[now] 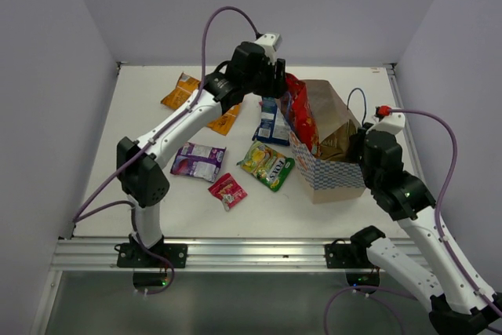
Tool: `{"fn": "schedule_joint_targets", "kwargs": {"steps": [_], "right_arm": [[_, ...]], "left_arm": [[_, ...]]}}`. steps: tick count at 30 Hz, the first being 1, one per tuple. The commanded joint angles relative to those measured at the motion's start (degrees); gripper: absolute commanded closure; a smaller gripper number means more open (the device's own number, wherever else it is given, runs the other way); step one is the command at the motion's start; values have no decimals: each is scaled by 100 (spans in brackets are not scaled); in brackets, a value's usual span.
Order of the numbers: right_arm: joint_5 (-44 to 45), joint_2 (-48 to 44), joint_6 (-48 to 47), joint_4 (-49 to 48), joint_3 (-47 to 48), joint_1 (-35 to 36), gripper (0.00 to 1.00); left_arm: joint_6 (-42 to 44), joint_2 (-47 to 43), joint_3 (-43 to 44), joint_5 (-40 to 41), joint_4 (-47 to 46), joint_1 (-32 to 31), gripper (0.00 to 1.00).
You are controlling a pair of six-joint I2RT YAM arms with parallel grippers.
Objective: Place the snacks into the paper bag
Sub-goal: Adjust the snack in the paper bag.
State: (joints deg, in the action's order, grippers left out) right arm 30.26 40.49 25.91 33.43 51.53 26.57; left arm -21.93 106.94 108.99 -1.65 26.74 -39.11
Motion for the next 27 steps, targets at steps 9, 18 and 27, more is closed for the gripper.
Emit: {"fn": "schedule_joint_targets", "kwargs": {"steps": [9,18,27], "right_arm": [[-64,55,37,-126,244,-20,100],[-222,152,10,-74,419,-29,100],[-293,424,45,-30,822,-29,100]], "left_arm": [[84,187,79,446,499,70,52],[-47,530,342,-274,182,106,97],[-162,241,694,-442,-222,-26,100]]}}
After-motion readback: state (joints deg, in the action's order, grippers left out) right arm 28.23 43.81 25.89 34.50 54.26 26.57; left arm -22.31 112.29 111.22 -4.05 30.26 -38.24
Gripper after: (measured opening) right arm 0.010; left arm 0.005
